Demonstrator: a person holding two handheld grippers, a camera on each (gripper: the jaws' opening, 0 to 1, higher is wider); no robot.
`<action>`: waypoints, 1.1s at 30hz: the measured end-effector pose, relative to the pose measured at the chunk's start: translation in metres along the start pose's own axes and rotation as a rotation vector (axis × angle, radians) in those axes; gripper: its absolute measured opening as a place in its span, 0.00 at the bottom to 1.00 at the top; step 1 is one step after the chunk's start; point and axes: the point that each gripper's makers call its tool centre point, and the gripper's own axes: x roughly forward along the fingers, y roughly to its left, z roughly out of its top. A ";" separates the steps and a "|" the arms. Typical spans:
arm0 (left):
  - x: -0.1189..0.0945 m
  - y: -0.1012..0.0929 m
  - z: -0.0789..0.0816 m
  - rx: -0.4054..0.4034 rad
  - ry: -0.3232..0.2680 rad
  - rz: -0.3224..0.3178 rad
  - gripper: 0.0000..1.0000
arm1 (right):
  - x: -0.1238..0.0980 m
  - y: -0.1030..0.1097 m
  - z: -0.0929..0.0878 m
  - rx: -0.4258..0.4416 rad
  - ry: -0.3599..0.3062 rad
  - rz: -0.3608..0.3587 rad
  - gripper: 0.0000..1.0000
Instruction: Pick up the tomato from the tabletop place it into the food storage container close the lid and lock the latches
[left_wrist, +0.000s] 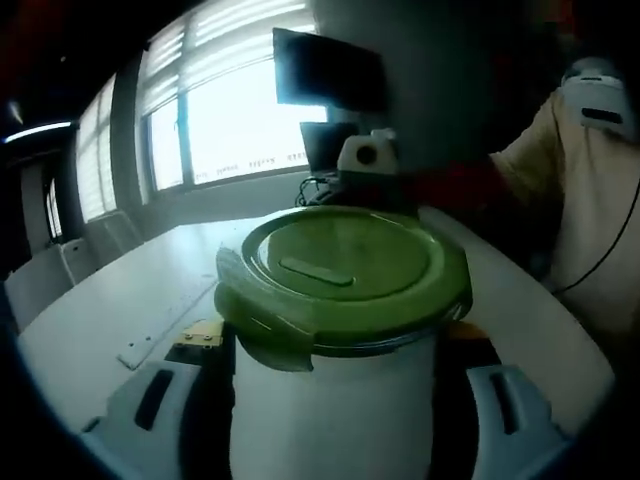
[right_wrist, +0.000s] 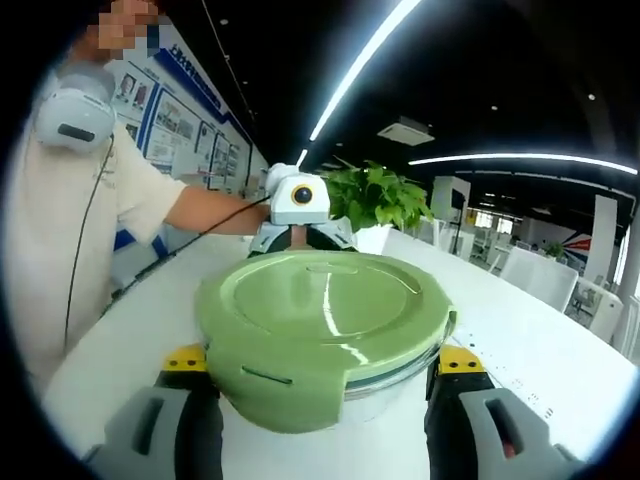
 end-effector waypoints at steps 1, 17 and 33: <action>0.001 0.001 -0.002 0.000 0.001 0.000 0.69 | 0.000 -0.001 -0.002 -0.002 0.004 -0.001 0.78; 0.011 0.018 -0.023 -0.019 0.048 -0.014 0.68 | 0.008 -0.020 -0.022 0.009 0.031 0.000 0.78; 0.023 0.049 -0.047 -0.047 0.086 -0.022 0.68 | 0.019 -0.052 -0.044 0.036 0.053 0.007 0.79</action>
